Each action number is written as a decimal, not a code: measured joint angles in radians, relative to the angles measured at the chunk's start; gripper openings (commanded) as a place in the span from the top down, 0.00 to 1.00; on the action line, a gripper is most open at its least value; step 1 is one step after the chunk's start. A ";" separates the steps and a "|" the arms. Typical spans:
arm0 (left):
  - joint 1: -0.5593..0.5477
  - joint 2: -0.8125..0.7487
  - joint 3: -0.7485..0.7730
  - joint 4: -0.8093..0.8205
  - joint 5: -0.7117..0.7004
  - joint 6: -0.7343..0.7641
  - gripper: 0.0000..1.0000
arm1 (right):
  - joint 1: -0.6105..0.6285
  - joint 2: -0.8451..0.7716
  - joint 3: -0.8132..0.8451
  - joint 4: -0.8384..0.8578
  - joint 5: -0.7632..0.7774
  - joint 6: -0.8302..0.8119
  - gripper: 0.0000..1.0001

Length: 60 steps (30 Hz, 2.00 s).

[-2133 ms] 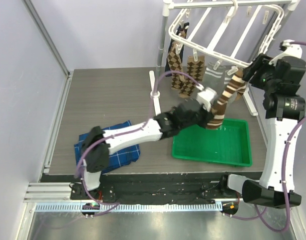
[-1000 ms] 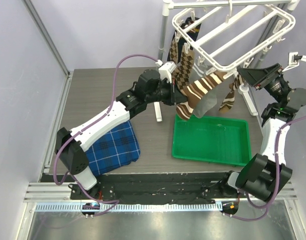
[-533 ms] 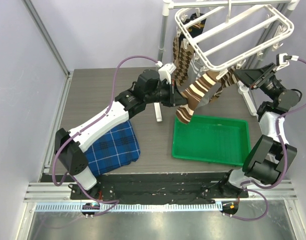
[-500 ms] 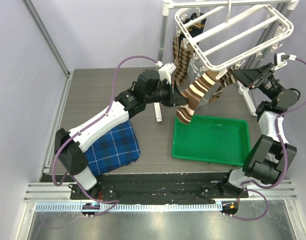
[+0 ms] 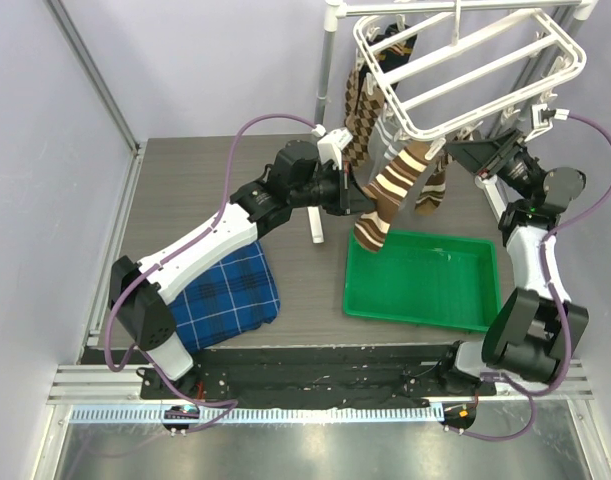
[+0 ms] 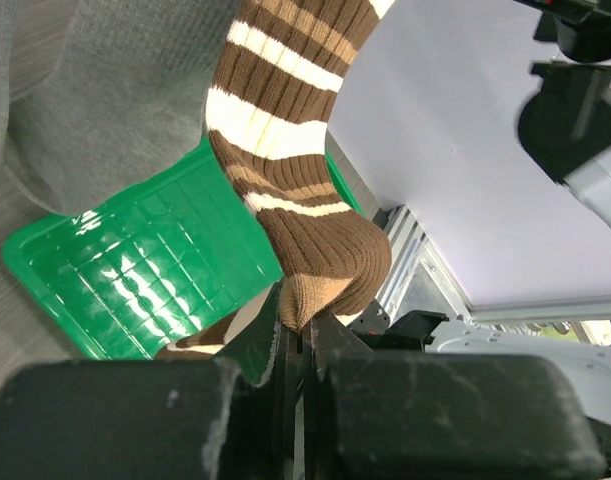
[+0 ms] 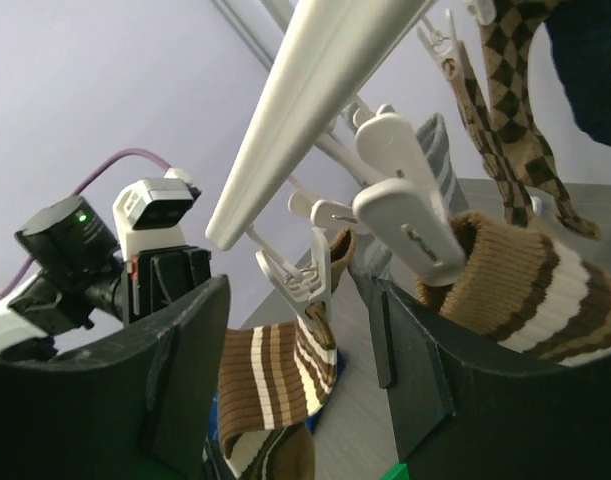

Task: Remove the socks clipped to the hanger

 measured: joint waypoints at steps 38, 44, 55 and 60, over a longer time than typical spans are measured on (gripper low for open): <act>0.000 0.000 -0.029 -0.023 -0.048 0.070 1.00 | 0.102 -0.089 0.086 -0.441 0.089 -0.400 0.99; -0.011 0.021 -0.072 -0.034 -0.064 0.079 1.00 | 0.102 -0.089 0.087 -0.492 0.096 -0.409 0.99; -0.197 0.163 -0.050 0.044 -0.023 0.024 0.78 | 0.102 -0.089 0.097 -0.563 0.104 -0.413 0.99; -0.190 0.198 -0.050 0.114 0.003 -0.017 0.45 | 0.102 -0.092 0.098 -0.584 0.106 -0.416 0.99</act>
